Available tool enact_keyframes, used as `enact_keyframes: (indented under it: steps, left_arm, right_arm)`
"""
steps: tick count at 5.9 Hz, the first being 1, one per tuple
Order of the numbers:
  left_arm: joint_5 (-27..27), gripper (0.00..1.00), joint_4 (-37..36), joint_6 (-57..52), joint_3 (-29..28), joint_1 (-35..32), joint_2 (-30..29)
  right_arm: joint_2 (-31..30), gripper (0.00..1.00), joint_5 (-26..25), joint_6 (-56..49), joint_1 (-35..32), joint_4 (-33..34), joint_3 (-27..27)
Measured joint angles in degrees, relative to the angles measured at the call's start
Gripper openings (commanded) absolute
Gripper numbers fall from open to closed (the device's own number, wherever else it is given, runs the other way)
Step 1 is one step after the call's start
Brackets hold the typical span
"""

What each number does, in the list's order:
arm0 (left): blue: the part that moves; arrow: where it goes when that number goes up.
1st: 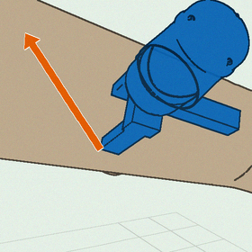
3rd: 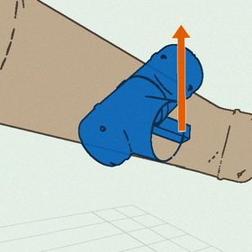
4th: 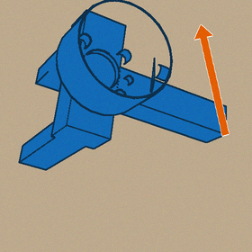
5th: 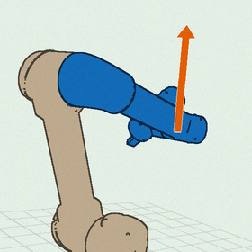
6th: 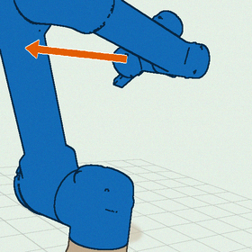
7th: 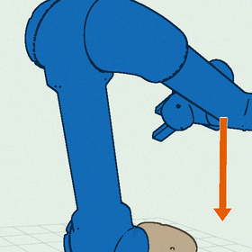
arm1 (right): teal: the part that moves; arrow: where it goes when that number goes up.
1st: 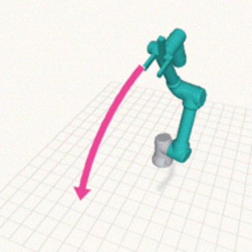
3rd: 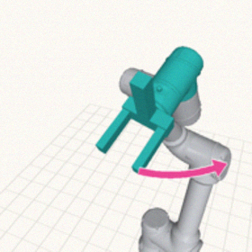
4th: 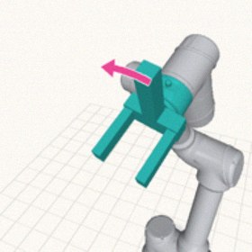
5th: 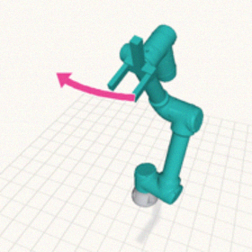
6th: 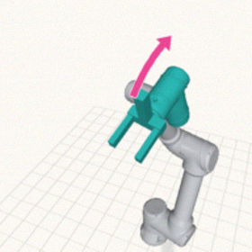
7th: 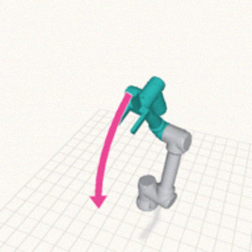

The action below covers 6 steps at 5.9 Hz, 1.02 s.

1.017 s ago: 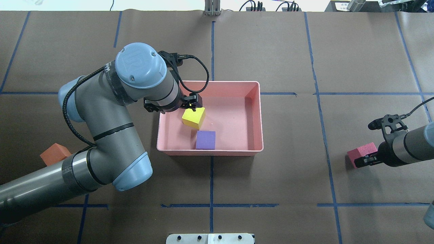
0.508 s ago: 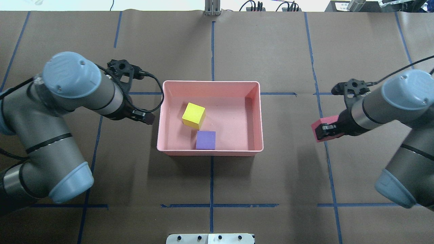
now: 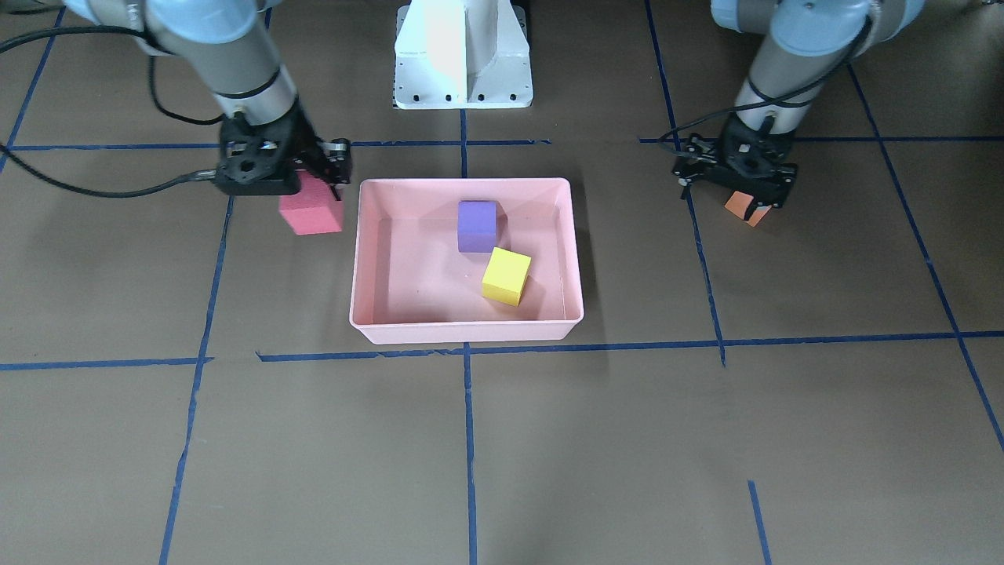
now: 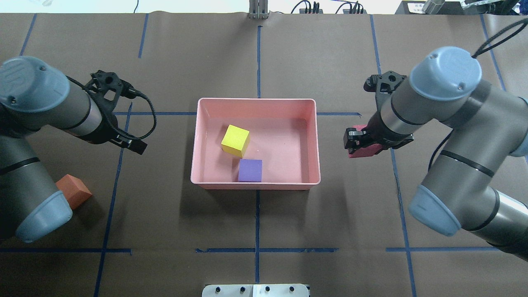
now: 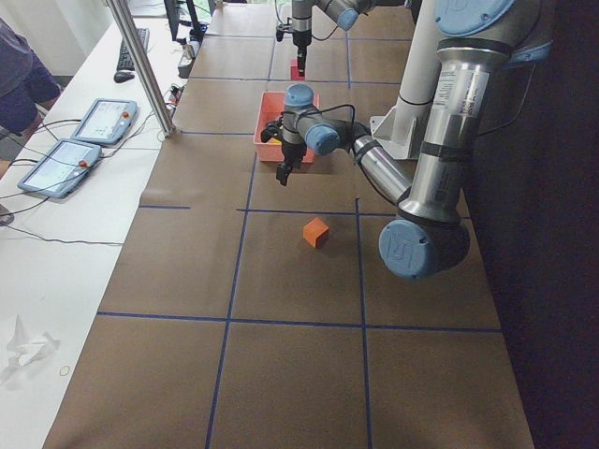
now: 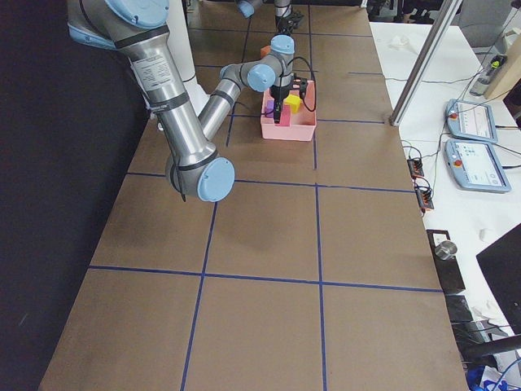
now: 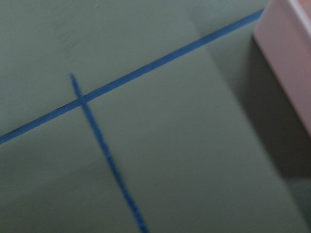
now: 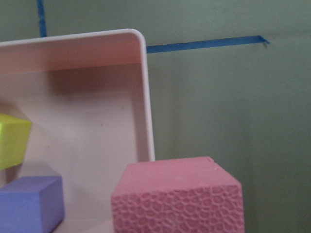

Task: Place blocks into pink bin with both arms
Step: 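Carry the magenta cube into the bin while the left gripper reaches the orange cube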

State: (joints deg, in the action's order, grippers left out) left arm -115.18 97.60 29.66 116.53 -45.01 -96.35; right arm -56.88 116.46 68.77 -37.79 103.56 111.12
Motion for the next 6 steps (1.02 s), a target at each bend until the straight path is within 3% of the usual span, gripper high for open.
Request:
enact_keyframes:
  steps: [1,3,6]
  left_arm:
    - [-1.5,1.00,7.1,-0.7,0.1,-0.7,6.2]
    - [-2.2,1.00,17.0,-0.9,-0.2,-1.0,14.0]
    - [-1.7,1.00,25.3,-4.9,-1.2,-0.7,18.4]
  right_arm:
    - [5.7,1.00,-1.9,4.9,2.2,0.6,-4.5]
    - [9.6,1.00,-5.2,9.2,5.2,0.7,-7.8]
    - [9.0,1.00,-6.1,9.1,5.6,0.7,-7.4]
